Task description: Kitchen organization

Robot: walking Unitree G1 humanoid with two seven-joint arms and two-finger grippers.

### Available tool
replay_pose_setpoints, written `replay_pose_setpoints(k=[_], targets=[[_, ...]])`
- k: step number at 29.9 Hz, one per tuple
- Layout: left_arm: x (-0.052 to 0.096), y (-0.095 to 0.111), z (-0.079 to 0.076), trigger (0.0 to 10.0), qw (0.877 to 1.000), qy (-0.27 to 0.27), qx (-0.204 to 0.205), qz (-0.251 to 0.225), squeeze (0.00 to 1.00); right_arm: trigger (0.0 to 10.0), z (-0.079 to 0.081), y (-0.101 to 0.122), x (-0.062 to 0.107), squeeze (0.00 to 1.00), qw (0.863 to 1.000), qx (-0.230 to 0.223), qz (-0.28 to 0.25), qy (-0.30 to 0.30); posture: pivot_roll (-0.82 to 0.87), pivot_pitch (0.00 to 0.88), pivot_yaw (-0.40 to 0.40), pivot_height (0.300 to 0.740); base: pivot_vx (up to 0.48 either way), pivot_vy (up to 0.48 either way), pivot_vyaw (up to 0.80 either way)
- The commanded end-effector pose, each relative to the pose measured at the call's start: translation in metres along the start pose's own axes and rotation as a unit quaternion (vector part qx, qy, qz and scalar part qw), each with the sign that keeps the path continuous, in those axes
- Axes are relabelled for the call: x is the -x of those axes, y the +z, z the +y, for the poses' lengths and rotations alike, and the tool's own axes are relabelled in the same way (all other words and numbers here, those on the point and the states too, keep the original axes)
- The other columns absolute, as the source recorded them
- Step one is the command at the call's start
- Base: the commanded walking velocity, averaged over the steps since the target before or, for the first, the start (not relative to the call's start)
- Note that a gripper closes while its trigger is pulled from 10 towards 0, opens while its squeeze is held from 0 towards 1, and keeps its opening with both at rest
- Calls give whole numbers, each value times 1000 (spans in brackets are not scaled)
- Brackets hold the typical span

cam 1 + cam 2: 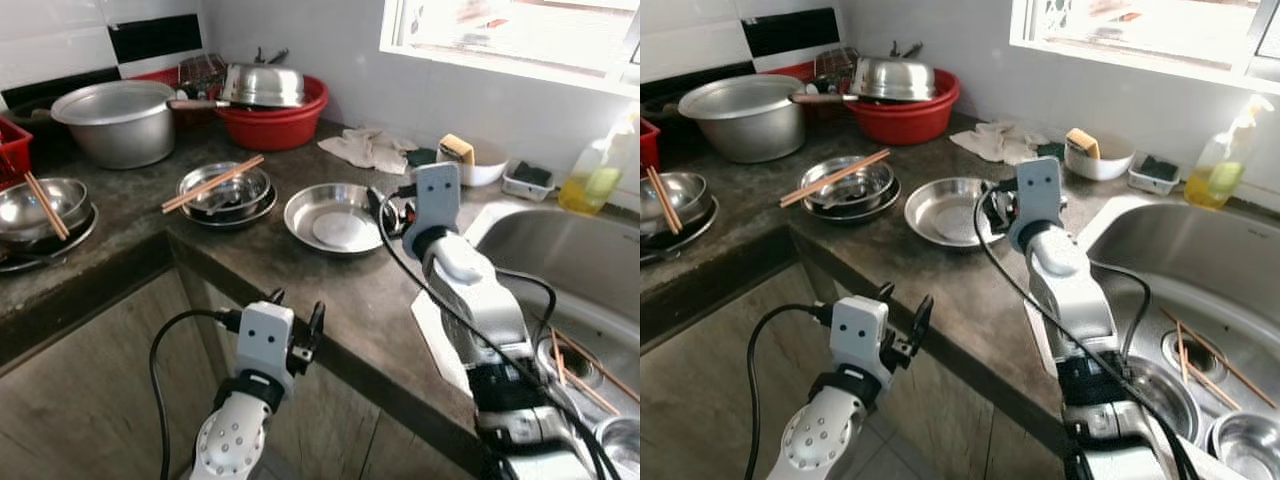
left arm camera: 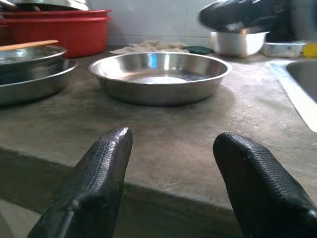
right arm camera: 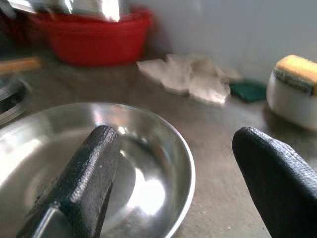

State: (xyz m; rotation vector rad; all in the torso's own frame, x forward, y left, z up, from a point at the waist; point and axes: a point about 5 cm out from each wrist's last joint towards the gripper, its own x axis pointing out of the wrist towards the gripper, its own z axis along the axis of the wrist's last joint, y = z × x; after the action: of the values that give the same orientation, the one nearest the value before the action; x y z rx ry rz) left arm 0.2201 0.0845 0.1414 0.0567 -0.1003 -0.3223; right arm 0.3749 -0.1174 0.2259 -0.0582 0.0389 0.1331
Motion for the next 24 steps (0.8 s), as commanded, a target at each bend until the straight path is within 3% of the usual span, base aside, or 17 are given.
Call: replay_pose_setpoints(k=[1, 4, 5, 8, 16, 24], targets=[[2, 3, -4, 10000, 1000, -3, -3, -1, 0, 10000, -7, -1, -8, 0, 999, -6, 44, -6, 129, 65, -67, 740, 0, 0, 0], [2, 3, -5, 10000, 1000, -2, -1, 0, 0, 10000, -9, -2, -11, 0, 998, -13, 60, -8, 129, 66, -68, 740, 0, 0, 0], [3, 1, -6, 10000, 1000, -2, 2, 4, 0, 10000, -9, -5, -17, 0, 993, -48, 105, 5, 130, 71, -70, 740, 0, 0, 0], [3, -2, -5, 10000, 1000, -1, 6, 10, 0, 10000, -9, -6, -22, 0, 988, -52, 147, 20, 125, 75, -72, 740, 0, 0, 0], [2, -2, -5, 10000, 1000, 1, 12, 8, 0, 10000, -9, -4, -26, 0, 981, -60, 179, 38, 122, 83, -77, 740, 0, 0, 0], [0, -3, -5, 10000, 1000, 1, 9, 7, 0, 10000, -4, -5, -28, 0, 966, -67, 242, 69, 115, 81, -77, 740, 0, 0, 0]])
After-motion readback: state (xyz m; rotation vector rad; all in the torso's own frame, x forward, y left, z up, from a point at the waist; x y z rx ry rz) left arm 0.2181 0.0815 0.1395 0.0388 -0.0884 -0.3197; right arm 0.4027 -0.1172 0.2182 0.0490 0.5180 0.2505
